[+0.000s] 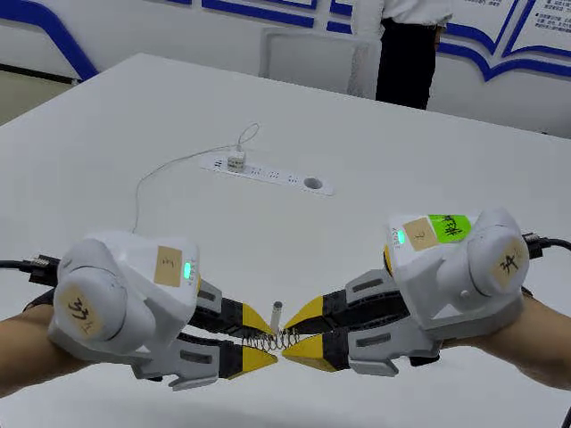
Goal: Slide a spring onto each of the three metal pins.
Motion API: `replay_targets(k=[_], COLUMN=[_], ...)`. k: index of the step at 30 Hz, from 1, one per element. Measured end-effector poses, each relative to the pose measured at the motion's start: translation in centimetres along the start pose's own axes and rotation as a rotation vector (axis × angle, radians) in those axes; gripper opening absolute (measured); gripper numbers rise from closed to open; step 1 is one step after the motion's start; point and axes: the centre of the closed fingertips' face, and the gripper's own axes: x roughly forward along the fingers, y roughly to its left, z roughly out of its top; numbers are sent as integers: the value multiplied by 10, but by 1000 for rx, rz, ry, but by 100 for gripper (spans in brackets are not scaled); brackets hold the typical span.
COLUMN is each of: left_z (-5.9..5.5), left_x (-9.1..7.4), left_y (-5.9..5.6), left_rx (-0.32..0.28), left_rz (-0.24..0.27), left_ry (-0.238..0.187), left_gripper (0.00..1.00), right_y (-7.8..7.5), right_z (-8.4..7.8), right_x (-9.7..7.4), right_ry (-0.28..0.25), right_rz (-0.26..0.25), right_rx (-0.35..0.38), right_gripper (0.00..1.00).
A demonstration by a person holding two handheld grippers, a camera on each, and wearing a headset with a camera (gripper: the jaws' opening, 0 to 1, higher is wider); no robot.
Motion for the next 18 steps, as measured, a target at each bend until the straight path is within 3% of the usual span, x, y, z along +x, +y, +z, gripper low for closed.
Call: replay_targets(k=[13,15,18], left_z=[0,1,1], left_x=[2,4,5], left_y=[-1,-4,-4], left_rx=[-54,-58,-62], left_rz=[17,17,20], left_ry=[-22,-24,-25], left_gripper=[10,11,11], right_y=[4,6,7], right_z=[17,24,27], right_x=[1,3,5], right_ry=[-80,-117,-115], right_rz=[-7,1,1], right_rx=[61,87,75], right_gripper=[10,11,11])
